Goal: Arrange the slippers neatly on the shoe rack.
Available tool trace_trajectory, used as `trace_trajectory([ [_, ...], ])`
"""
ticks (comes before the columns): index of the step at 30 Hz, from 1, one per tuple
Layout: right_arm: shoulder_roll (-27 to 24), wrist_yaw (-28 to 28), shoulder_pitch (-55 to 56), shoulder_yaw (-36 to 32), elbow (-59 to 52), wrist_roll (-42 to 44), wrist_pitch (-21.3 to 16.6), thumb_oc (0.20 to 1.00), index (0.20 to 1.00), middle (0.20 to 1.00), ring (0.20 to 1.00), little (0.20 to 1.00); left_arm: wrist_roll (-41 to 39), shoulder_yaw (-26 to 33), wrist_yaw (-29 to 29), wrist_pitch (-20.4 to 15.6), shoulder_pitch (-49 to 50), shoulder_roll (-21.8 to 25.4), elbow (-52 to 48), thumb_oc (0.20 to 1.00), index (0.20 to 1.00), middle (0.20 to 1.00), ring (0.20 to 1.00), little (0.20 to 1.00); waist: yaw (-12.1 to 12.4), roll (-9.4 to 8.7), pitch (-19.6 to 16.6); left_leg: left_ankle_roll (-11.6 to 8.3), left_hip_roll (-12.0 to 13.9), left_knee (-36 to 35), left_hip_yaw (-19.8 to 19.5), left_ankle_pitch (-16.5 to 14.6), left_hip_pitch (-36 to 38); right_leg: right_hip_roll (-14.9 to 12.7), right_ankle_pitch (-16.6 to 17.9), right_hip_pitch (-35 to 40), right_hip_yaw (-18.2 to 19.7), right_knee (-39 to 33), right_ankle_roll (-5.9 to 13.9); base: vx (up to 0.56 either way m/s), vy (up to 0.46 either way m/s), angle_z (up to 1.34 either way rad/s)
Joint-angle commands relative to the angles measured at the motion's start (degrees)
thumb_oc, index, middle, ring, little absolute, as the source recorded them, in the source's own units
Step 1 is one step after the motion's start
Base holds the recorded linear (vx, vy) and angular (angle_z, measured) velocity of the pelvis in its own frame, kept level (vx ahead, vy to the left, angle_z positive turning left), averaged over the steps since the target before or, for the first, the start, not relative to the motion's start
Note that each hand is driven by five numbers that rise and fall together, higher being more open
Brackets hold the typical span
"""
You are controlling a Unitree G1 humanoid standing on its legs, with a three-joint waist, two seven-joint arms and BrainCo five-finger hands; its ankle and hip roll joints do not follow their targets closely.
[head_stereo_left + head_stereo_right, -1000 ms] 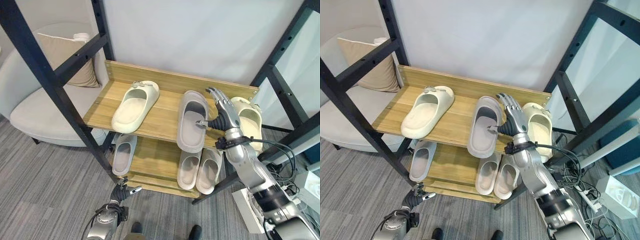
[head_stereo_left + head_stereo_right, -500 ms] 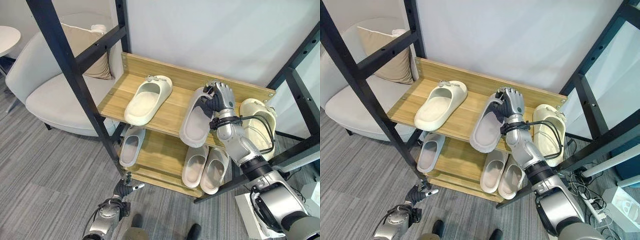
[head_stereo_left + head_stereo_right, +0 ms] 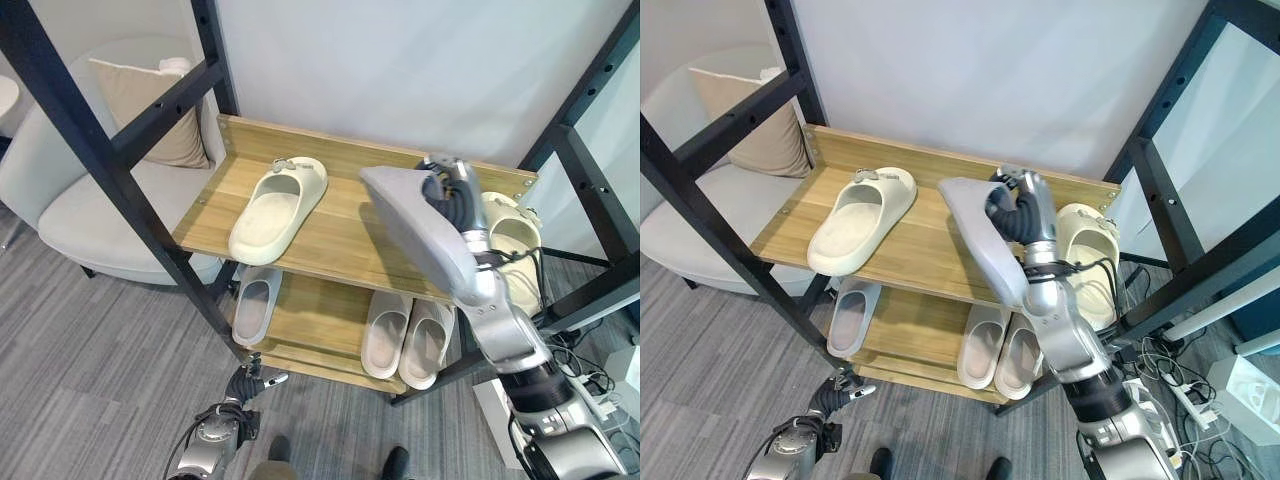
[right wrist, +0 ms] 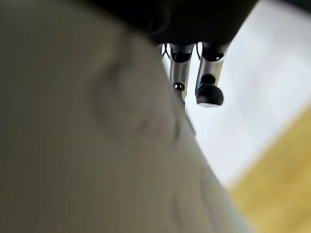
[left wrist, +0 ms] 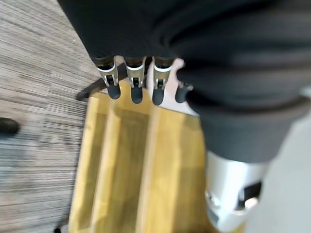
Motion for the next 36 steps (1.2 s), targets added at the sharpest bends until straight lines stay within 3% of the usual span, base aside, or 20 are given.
trace_trajectory([
  [1, 4.33, 7.87, -3.99, 6.40, -4.09, 24.43, -13.65, 0.200, 0.200, 0.200, 0.200, 0.200, -0.31, -0.14, 0.48, -2.06, -3.66, 0.60, 0.06, 1.000, 1.000, 1.000, 1.000, 1.000, 1.45, -0.67, 1.45, 2.39, -1.00, -0.31, -0.09, -4.88, 0.37, -2.40, -4.43, 4.24, -0.20, 5.26, 4.18, -0.04, -0.032, -0.08],
  [2, 4.31, 7.92, -4.00, 6.39, -4.10, 24.49, -13.65, 0.200, 0.200, 0.200, 0.200, 0.200, -0.30, -0.12, 0.48, -2.06, -3.67, 0.59, 0.05, 1.000, 1.000, 1.000, 1.000, 1.000, 1.37, -0.72, 1.34, 2.44, -1.07, -0.31, -0.13, -4.68, 0.14, -2.45, -4.26, 4.09, -0.25, 5.17, 4.16, -0.03, -0.033, -0.06],
  [4, 4.86, 12.87, -3.36, 10.72, -6.04, 32.56, -14.59, 0.200, 0.200, 0.200, 0.200, 0.200, -0.67, -0.11, 0.39, -2.02, -3.31, 0.41, 0.24, 1.000, 1.000, 1.000, 1.000, 1.000, 1.22, -0.49, 1.35, 2.25, -0.89, -0.31, -0.01, -4.44, 0.02, -2.33, -4.50, 3.85, -0.24, 5.53, 4.01, -0.03, -0.020, 0.01],
  [5, 5.29, 19.80, -4.26, 19.49, -6.02, 39.64, -13.77, 0.200, 0.200, 0.200, 0.200, 0.200, -1.07, -0.65, 0.62, -2.63, -3.55, -0.12, 0.26, 1.000, 1.000, 1.000, 1.000, 1.000, 1.53, -0.10, 1.60, 1.77, -0.49, -0.31, -0.06, -3.94, -0.17, -2.11, -5.05, 3.61, -0.60, 6.12, 3.72, -0.07, -0.051, 0.00],
  [6, 5.28, 22.21, -4.62, 23.39, -5.29, 38.39, -12.97, 0.200, 0.200, 0.200, 0.200, 0.200, -0.97, -0.66, 1.11, -3.28, -4.01, -0.44, 0.49, 1.000, 1.000, 1.000, 1.000, 1.000, 1.68, 0.06, 1.95, 1.48, -0.28, -0.31, -0.21, -3.76, -0.33, -1.98, -5.38, 3.48, -1.03, 6.44, 3.64, -0.10, -0.086, 0.09],
  [7, 5.13, 22.88, -5.15, 27.87, 0.28, 31.00, -11.61, 0.200, 0.200, 0.200, 0.200, 0.200, -1.57, -0.08, 2.86, -4.41, -5.33, -0.55, -0.02, 1.000, 1.000, 1.000, 1.000, 1.000, 2.11, 0.30, 3.24, 1.05, 0.29, -0.31, -0.76, -3.36, -0.99, -1.74, -6.09, 2.81, -1.38, 7.26, 3.43, -0.18, -0.095, 0.17],
  [8, 4.94, 19.37, -6.35, 28.72, 6.37, 20.84, -10.61, 0.200, 0.200, 0.200, 0.200, 0.200, -2.43, 0.12, 5.33, -5.68, -7.26, -0.11, -1.11, 1.000, 1.000, 1.000, 1.000, 1.000, 2.70, 0.63, 5.74, 1.00, 0.81, -0.31, -1.34, -2.64, -1.91, -1.57, -6.69, 1.33, -1.36, 8.66, 3.29, -0.25, -0.121, 0.25],
  [10, 5.48, 12.55, -9.66, 28.79, 13.59, 8.48, -9.05, 0.200, 0.200, 0.200, 0.200, 0.200, -3.98, -0.95, 8.66, -7.29, -10.96, 0.45, -3.34, 1.000, 1.000, 1.000, 1.000, 1.000, 4.18, 1.08, 10.14, 0.96, 1.90, 2.31, -2.50, -1.89, -5.29, -1.69, -8.37, -1.51, -1.30, 11.99, 2.66, -0.40, -0.134, 0.27],
  [12, 2.69, -0.11, -19.63, 26.01, 24.95, -12.40, -4.61, 0.200, 0.200, 0.200, 0.200, 0.200, -6.10, -4.27, 12.12, -10.20, -18.66, 1.50, -9.12, 1.000, 1.000, 1.000, 1.000, 1.000, 6.05, 2.83, 16.18, 0.93, 1.22, 15.65, -7.36, -4.17, -19.05, -3.41, -10.72, -9.09, -2.84, 20.60, 1.49, -0.49, -0.125, 0.30],
  [13, 1.24, -2.21, -21.92, 25.39, 27.69, -15.28, -3.56, 0.200, 0.200, 0.200, 0.200, 0.200, -5.82, -5.32, 12.26, -10.79, -20.41, 1.81, -9.81, 1.000, 1.000, 1.000, 1.000, 1.000, 6.22, 3.29, 16.21, 1.05, 0.60, 17.60, -8.46, -4.64, -21.77, -3.71, -11.61, -10.97, -3.24, 22.64, 1.27, -0.14, -0.055, 0.78],
  [16, -3.08, -7.26, -29.15, 22.29, 35.29, -18.45, -0.60, 0.200, 0.200, 0.200, 0.200, 0.200, -5.35, -7.89, 11.69, -11.43, -23.44, 2.80, -13.22, 1.000, 1.000, 1.000, 1.000, 1.000, 6.56, 4.20, 15.90, 0.98, -0.02, 22.61, -10.59, -7.61, -27.60, -4.54, -15.20, -16.08, -2.99, 28.77, 1.60, 0.01, 0.040, 0.92],
  [25, -10.29, -15.84, -41.59, 18.70, 52.37, -19.12, 5.53, 0.200, 0.200, 0.200, 0.200, 0.200, -3.87, -11.67, 9.38, -11.27, -25.65, 4.13, -18.45, 1.000, 1.000, 1.000, 1.000, 1.000, 8.70, 4.43, 17.22, 1.86, -1.15, 33.27, -12.58, -11.77, -39.38, -6.28, -19.61, -25.58, -3.48, 37.84, 1.04, 0.01, 0.048, 0.22],
  [36, -9.51, -17.16, -42.86, 19.27, 60.15, -16.98, 7.92, 0.200, 0.200, 0.200, 0.200, 0.200, -2.92, -12.92, 10.31, -10.19, -25.73, 3.81, -18.26, 1.000, 1.000, 1.000, 1.000, 1.000, 8.62, 4.57, 18.79, 2.31, -2.16, 33.43, -13.24, -12.57, -42.01, -6.67, -20.29, -27.19, -5.20, 38.29, 1.25, 0.03, 0.024, 0.06],
])
